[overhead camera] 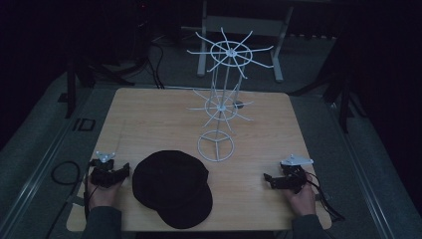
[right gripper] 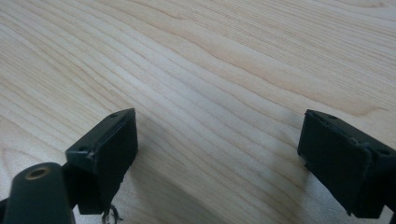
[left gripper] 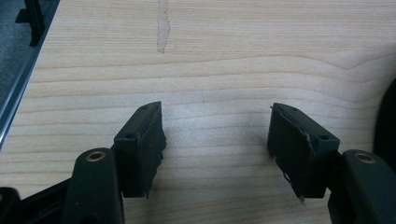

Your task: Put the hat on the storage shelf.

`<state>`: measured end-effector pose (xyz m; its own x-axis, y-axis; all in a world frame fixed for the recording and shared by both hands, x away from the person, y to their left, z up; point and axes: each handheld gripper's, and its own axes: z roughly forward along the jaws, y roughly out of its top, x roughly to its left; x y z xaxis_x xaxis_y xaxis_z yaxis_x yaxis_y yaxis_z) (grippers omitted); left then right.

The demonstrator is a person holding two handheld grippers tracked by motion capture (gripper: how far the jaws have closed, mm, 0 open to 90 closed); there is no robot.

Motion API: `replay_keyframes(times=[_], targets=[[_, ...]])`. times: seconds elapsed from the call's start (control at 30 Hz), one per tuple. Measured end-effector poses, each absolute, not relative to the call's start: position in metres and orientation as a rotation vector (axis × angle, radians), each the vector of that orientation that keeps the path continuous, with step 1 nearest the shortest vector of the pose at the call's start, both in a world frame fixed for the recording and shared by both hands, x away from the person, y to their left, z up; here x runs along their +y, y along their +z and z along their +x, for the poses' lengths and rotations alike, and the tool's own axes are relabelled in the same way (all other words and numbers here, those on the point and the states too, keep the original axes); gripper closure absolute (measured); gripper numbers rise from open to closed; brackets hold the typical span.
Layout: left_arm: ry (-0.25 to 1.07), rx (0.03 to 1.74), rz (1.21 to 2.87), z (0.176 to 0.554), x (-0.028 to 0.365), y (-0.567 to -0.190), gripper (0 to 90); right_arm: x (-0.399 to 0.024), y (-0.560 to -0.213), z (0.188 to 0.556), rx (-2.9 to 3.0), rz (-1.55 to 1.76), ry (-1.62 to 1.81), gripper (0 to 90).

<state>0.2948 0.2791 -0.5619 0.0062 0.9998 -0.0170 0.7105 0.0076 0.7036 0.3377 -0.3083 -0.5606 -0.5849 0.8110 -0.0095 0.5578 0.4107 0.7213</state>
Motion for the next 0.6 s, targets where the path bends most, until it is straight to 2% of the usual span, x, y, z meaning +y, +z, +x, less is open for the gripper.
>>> replay_keyframes(times=[0.17,0.33,0.6], targets=[[0.675,1.756,1.794,0.295,0.277,-0.559,37.7,-0.308,-0.561,0.337,2.311,1.180,0.978,11.9],[0.603,1.747,1.799,0.294,0.276,-0.553,46.7,-0.308,-0.561,0.337,2.308,1.186,0.976,12.0],[0.578,1.636,1.739,0.289,0.266,-0.530,43.5,-0.308,-0.561,0.337,2.308,1.188,0.975,12.0]])
